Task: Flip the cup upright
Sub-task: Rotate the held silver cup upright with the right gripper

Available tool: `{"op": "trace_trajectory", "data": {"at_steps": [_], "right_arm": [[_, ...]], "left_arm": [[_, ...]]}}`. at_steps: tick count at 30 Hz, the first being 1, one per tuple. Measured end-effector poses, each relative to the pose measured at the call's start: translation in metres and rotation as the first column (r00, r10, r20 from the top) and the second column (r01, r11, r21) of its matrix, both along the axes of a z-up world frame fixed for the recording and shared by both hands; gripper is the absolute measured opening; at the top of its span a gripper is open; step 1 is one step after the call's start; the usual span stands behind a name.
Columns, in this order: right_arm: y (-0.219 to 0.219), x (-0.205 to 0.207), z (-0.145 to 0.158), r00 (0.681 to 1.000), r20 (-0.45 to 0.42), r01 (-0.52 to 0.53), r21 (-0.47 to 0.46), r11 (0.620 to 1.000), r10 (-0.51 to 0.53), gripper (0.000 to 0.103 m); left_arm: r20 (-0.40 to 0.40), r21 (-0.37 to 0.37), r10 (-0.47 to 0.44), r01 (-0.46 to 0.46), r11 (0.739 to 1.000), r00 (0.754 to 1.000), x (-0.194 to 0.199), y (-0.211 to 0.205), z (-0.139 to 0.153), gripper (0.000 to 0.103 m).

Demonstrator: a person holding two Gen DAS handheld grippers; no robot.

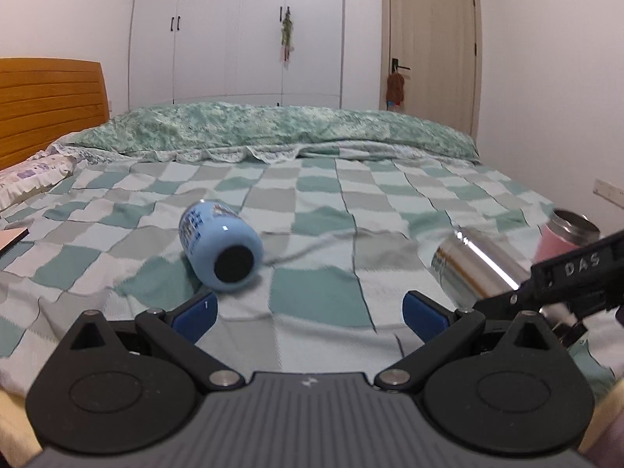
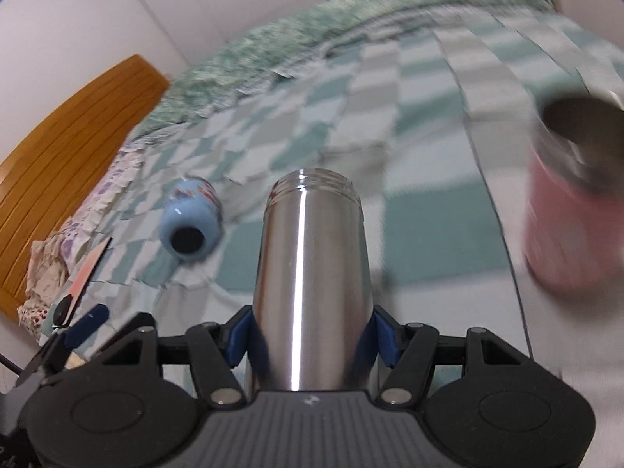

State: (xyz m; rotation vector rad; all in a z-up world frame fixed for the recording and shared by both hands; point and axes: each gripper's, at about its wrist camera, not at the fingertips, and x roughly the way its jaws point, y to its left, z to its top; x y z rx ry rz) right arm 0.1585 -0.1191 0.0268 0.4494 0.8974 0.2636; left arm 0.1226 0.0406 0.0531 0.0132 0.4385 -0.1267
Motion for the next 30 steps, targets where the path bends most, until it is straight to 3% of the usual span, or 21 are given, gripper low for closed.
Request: {"op": "trace_trajectory", "data": {"at_steps": [7,20,22,23,24,30], "right_arm": [[0.003,-0.025,-0.029,0.997,-0.047,0.069,0.013,0.998,-0.068,0.062],[-0.007,-0.023,-0.03,0.997,-0.04,0.075,0.09,0.993,-0.072,0.064],[-0.014,-0.027,-0.022,0.998,-0.005,0.061,0.094,0.994,-0.06,0.082],[-0.018,-0.032,-0.016,0.998,0.032,0.057,0.091,0.994,-0.06,0.098],[-0.024,-0.038,-0.008,0.995,0.08,0.055,0.086,0.995,-0.062,0.103],[-0.065,-0.055,0.018,0.966,0.25,0.063,-0.003,0.998,-0.06,0.103]], "left_arm": [[-0.035,0.015,0.004,-0.004,1.0,0.999,-0.023,-0.01,-0.006,0.103],[-0.05,0.026,0.021,-0.02,0.999,0.999,-0.048,-0.018,-0.003,0.103],[-0.052,0.031,0.02,-0.018,0.999,0.998,-0.049,-0.021,-0.002,0.103],[-0.052,0.032,0.016,-0.015,0.999,0.999,-0.049,-0.022,0.0,0.103],[-0.049,0.035,0.011,-0.01,0.999,0.999,-0.05,-0.025,0.002,0.103],[-0.049,0.057,-0.025,0.028,0.998,0.998,-0.046,-0.045,0.01,0.103]]}}
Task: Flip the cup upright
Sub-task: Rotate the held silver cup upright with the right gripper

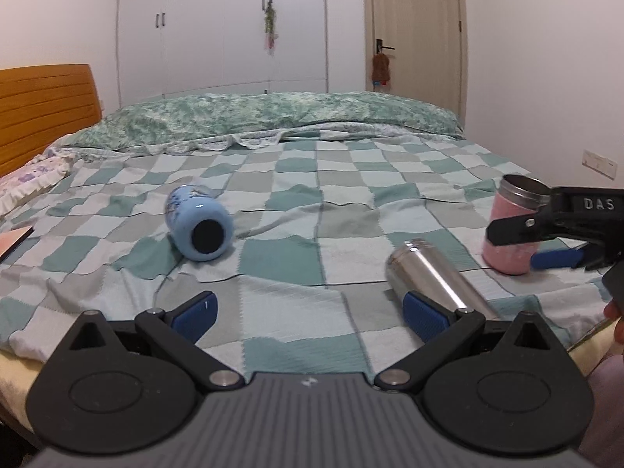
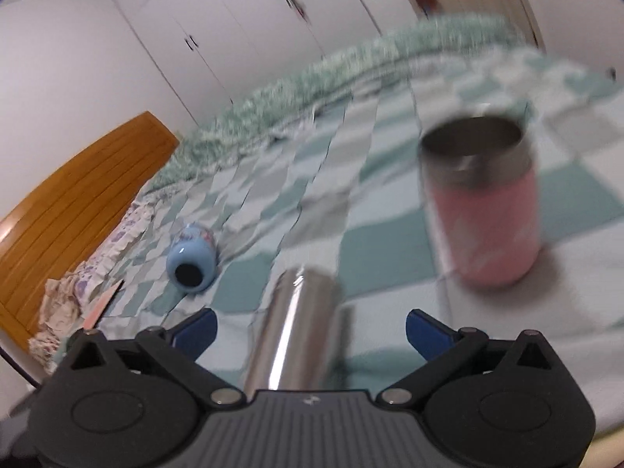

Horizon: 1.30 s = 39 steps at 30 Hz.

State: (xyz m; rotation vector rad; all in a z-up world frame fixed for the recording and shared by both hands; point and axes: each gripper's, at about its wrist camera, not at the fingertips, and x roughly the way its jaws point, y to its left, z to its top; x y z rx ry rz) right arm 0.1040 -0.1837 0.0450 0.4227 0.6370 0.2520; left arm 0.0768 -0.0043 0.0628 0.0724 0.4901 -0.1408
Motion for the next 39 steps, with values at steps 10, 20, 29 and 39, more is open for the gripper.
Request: {"op": "trace_trajectory", "data": {"at_steps": [10,20,29,39], "right_arm": [[-0.037,-0.011,-0.003,0.99,0.138,0.007,-0.311,0.951,0.037,0.103],[-0.055,-0.02,-0.034,0.977,0.211,0.041,-0.275,0.961,0.019,0.103],[-0.066,-0.025,-0.04,0.965,0.261,0.066,-0.217,0.974,-0.007,0.103],[-0.076,-0.028,-0.042,0.962,0.267,0.099,-0.177,0.979,-0.049,0.103]], "left_arm": [[-0.145,-0.044,-0.071,0.066,0.997,0.987,0.039,-0.053,0.0,0.103],[-0.292,0.007,-0.033,0.036,0.999,0.956,0.097,-0.1,-0.009,0.103],[-0.519,0.027,0.016,-0.003,1.0,0.855,0.139,-0.118,-0.037,0.067],[-0.469,-0.04,0.0,-0.021,0.999,0.883,0.121,-0.108,-0.026,0.066]]}}
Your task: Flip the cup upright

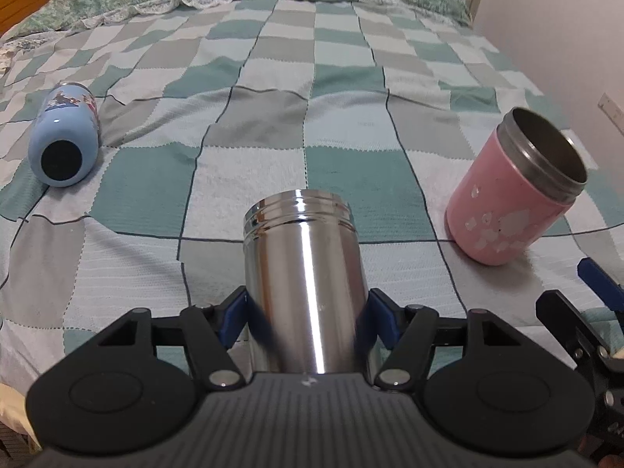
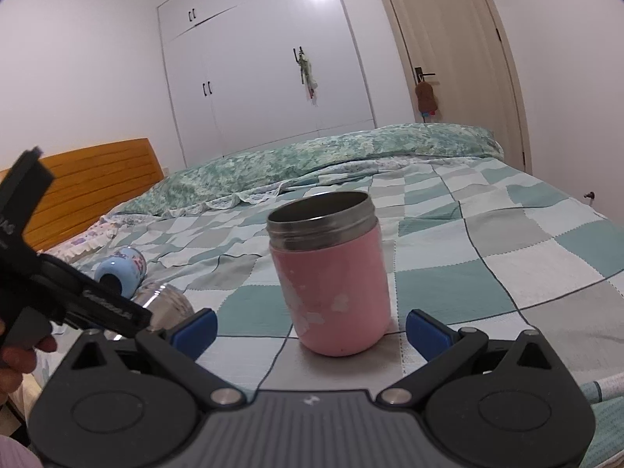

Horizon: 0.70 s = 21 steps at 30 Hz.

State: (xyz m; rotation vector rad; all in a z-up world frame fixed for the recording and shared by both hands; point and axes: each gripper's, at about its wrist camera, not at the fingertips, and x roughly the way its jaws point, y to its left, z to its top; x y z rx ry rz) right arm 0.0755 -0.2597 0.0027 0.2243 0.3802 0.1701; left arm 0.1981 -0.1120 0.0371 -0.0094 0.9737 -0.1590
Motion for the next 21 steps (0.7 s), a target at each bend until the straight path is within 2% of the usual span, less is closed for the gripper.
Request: {"op": "trace_trajectory", "data": {"at_steps": [7,15,21], "right_arm": [[0.0,-0.003,-0.001,1.0,0.006,0.011,-0.005,1.0,-0.011,0.103],[0.002,-0.006,-0.002,1.0,0.012,0.021,-0.017,1.0,-0.021,0.103],[0.004,-0.006,-0.002,1.0,0.016,0.026,-0.03,0.999,-0.025,0.103]], "left_arm": [[0.098,-0.037,0.016,-0.013,0.999,0.995,-0.017,0.008,0.007,0.066],[0.253,-0.103,0.032,-0.006,0.995,0.967,-0.052,0.022,0.009,0.066],[0.325,-0.077,0.015,0.011,0.997,0.945,-0.07,0.022,0.011,0.066]]}}
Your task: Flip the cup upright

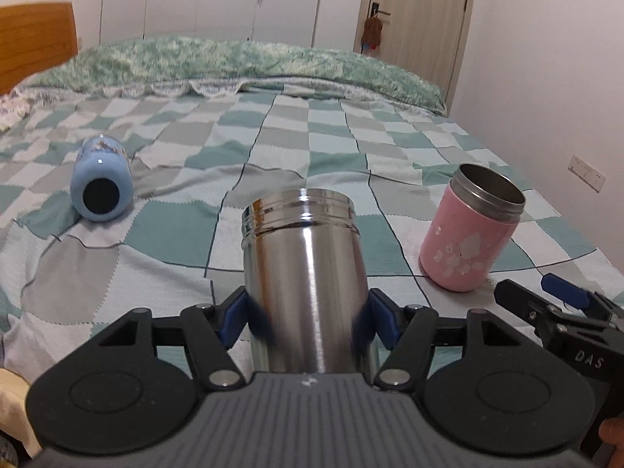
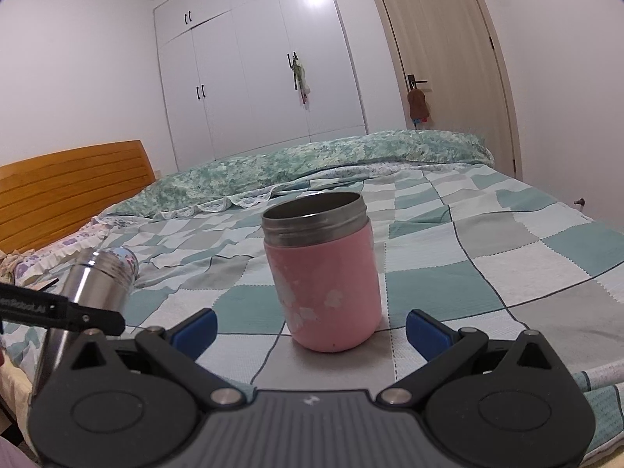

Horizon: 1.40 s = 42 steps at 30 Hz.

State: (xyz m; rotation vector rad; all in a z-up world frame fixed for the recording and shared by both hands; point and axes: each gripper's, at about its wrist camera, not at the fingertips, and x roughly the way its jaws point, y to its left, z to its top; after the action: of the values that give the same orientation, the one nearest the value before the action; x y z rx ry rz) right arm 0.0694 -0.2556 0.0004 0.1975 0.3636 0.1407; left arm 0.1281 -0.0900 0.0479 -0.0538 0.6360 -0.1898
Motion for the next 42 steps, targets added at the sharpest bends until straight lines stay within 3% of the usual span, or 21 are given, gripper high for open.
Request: {"op": "trace_trajectory", "data": {"at_steps": [9,15,20,27,29,35,36,38,41,42], "right_arm": [[0.0,-0.002,0.0,1.0,0.015,0.0,-0.003,1.0,0.0,0.103],[0.0,-0.005,0.002,0.999,0.04,0.004,-0.002,1.0,-0.004,0.103],[-0.002,-0.007,0.003,0.998,0.056,0.013,-0.003,1.0,-0.012,0.103],[-0.005,-0.007,0.004,0.998,0.061,0.015,0.004,1.0,-0.015,0.103],[-0.004,-0.007,0.004,0.998,0.064,0.014,0.004,1.0,-0.014,0.103],[-0.004,-0.007,0.004,0.998,0.066,0.014,0.004,1.0,-0.014,0.103],[-0.003,-0.007,0.004,0.998,0.066,0.013,0.002,1.0,-0.014,0.103],[-0.003,-0.007,0.004,0.998,0.066,0.013,-0.001,1.0,-0.013,0.103],[-0.002,-0.008,0.004,0.998,0.065,0.015,-0.003,1.0,-0.015,0.103],[-0.002,-0.007,0.004,0.998,0.064,0.016,-0.004,1.0,-0.016,0.103]], "left_arm": [[0.154,-0.008,-0.019,0.021,1.0,0.988,-0.029,0.006,0.019,0.065],[0.287,0.032,-0.018,0.009,0.999,0.958,-0.029,-0.008,0.039,0.064],[0.378,0.049,0.0,-0.02,0.999,0.926,-0.016,-0.023,0.028,0.064],[0.346,0.074,0.02,-0.049,0.996,0.938,0.003,-0.033,-0.021,0.064],[0.388,0.086,0.004,-0.04,0.995,0.922,-0.003,-0.033,-0.026,0.064],[0.404,0.103,-0.01,-0.035,0.994,0.915,-0.008,-0.036,-0.028,0.065],[0.405,0.098,-0.005,-0.038,0.994,0.914,-0.008,-0.035,-0.028,0.066],[0.415,0.087,-0.006,-0.033,0.996,0.91,-0.011,-0.035,-0.027,0.087],[0.45,0.075,-0.025,-0.009,0.997,0.892,-0.015,-0.031,-0.023,0.102],[0.457,0.077,-0.03,-0.006,0.997,0.889,-0.016,-0.031,-0.022,0.103]]}}
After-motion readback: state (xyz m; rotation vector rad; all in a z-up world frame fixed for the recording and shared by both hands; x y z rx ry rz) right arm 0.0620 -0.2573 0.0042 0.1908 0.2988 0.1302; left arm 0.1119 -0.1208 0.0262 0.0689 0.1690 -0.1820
